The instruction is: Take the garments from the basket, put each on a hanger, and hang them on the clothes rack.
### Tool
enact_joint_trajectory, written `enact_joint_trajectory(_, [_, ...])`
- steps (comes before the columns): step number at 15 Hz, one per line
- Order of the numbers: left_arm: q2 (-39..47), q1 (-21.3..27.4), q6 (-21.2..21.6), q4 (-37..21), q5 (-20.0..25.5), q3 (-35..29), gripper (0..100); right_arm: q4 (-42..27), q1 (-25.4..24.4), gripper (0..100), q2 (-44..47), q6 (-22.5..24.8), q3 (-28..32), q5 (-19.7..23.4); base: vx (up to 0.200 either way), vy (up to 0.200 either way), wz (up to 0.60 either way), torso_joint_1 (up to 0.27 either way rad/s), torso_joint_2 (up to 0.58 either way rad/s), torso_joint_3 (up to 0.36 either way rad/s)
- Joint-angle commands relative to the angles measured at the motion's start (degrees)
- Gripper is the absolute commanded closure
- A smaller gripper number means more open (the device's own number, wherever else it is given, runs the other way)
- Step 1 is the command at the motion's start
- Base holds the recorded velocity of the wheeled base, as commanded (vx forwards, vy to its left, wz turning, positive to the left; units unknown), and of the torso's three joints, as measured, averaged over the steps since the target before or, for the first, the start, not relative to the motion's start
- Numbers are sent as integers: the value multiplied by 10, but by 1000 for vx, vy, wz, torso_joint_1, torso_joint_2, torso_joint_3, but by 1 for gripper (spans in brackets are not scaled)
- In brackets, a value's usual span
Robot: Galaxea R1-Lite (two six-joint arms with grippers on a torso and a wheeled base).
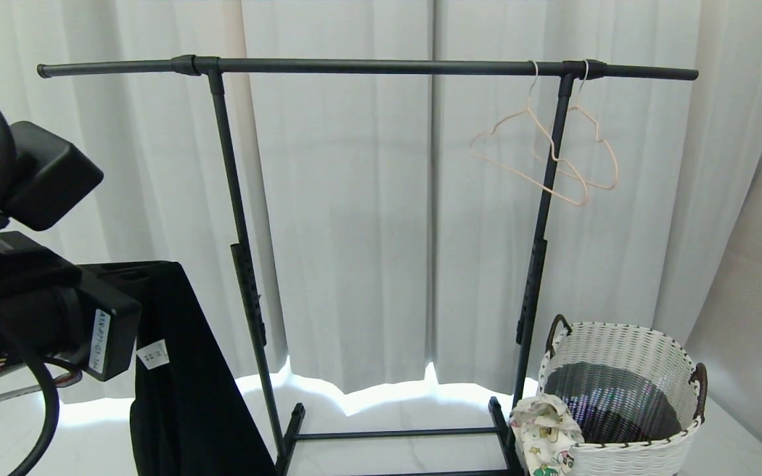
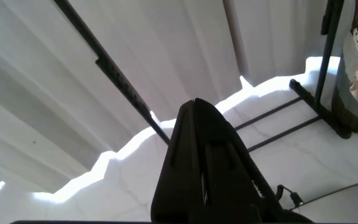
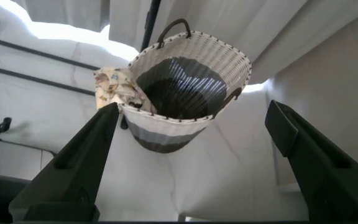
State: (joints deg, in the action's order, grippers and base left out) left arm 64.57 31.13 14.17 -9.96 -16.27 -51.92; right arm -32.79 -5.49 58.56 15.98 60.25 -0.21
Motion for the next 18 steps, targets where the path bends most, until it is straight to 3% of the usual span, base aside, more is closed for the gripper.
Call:
enact_joint_trajectory(1, [-3,0,1,-1,0,2,100,0,-1,0,11,0,2,1,0,0,0,41,-222,-188])
enact_joint_trajectory(18, [-2,0,32,1,-1,9,100,59,-1,0,33,-11,0,6,0,0,0,186,-466,-278])
